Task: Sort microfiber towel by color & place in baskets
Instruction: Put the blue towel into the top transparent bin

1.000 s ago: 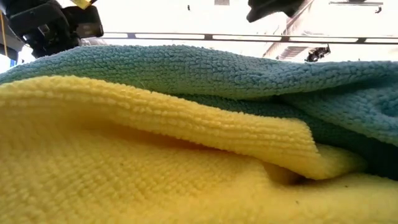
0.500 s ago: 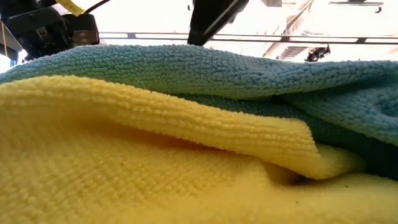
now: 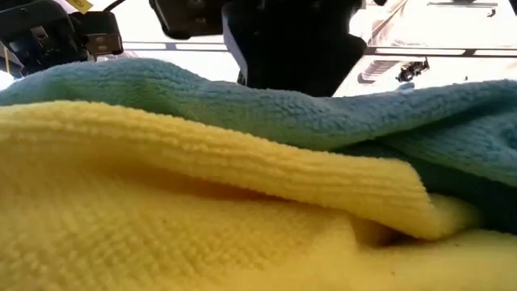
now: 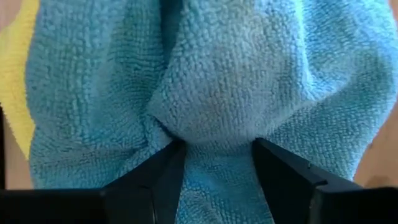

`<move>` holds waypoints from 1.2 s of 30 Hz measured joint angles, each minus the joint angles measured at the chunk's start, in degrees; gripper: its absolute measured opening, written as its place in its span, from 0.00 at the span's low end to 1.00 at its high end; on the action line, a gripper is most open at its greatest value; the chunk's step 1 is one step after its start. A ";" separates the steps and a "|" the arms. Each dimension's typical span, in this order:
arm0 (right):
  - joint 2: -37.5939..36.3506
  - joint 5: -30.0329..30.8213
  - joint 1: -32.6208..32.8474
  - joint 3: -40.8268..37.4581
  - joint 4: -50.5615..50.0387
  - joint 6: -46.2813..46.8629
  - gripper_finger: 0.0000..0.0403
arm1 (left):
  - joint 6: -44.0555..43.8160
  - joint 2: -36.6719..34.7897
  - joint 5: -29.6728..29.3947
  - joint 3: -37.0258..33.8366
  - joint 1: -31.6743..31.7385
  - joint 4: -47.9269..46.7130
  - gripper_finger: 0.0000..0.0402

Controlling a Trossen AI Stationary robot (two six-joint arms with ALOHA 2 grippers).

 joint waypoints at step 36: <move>-32.29 37.60 -0.41 0.00 -10.04 -4.96 0.00 | 0.04 0.04 -0.22 0.02 0.00 1.22 0.25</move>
